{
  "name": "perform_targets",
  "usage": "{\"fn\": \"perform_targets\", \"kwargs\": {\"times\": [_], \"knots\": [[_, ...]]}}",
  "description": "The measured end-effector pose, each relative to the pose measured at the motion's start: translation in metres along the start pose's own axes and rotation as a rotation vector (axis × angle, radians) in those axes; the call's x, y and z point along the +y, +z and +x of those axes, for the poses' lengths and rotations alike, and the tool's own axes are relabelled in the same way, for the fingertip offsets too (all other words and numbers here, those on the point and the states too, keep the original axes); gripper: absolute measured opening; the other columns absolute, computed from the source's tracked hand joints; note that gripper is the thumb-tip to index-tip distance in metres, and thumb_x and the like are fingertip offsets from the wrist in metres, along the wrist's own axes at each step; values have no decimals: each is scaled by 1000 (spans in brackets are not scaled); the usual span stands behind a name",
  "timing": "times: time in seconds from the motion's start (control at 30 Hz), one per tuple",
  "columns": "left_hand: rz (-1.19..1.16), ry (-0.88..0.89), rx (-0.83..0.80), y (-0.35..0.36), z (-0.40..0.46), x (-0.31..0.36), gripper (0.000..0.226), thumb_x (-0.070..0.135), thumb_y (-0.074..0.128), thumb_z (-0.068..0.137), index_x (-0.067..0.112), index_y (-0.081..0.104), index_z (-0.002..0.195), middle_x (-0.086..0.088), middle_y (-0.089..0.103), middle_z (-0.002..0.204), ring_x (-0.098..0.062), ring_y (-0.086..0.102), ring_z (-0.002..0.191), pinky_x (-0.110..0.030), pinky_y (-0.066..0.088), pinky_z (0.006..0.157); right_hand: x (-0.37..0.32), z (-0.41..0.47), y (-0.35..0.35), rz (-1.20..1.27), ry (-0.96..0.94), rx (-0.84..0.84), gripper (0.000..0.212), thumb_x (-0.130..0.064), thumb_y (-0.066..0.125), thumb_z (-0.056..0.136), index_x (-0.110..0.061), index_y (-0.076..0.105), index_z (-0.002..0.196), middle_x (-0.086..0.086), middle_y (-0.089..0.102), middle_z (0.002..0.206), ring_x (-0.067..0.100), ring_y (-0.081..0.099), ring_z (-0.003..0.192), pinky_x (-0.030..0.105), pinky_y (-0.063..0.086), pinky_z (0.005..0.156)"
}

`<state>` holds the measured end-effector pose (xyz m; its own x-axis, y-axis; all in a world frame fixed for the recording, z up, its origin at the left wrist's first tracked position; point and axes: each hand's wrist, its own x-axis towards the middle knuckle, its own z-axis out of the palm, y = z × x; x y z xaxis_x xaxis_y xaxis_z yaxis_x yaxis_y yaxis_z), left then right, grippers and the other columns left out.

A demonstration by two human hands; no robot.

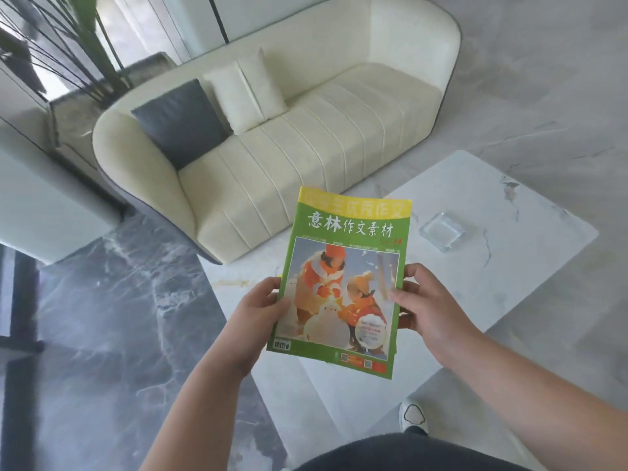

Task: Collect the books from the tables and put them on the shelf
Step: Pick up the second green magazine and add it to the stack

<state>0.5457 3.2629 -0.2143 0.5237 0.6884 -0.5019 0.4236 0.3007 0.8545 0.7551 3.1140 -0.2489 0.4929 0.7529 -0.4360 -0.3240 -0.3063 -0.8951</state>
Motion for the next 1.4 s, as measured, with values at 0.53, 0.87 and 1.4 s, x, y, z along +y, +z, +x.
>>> {"fn": "perform_targets", "kwargs": {"times": [0.53, 0.87, 1.4], "knots": [[223, 177, -339, -227, 3, -7, 24, 7, 52, 95, 19, 72, 102, -13, 78, 99, -39, 73, 93, -58, 53, 90, 48, -86, 260, 356, -6, 405, 14, -8, 55, 96, -13, 59, 109, 17, 74, 106, 36, 73, 93, 48, 57, 81], [313, 145, -604, -139, 73, 2, 25, 2, 48, 98, 11, 69, 108, -19, 76, 104, -33, 75, 86, -42, 56, 76, 68, -78, 220, 492, -59, 711, 24, 2, 54, 94, -14, 59, 112, 17, 71, 101, 30, 74, 86, 40, 59, 72], [694, 17, -438, -27, 347, -162, 7, 30, 54, 92, 33, 59, 90, -14, 68, 90, -27, 59, 70, -42, 48, 63, 252, 167, 148, 418, 328, 927, 31, -9, 50, 95, -29, 59, 118, -1, 66, 96, 14, 65, 82, 17, 45, 54]]}}
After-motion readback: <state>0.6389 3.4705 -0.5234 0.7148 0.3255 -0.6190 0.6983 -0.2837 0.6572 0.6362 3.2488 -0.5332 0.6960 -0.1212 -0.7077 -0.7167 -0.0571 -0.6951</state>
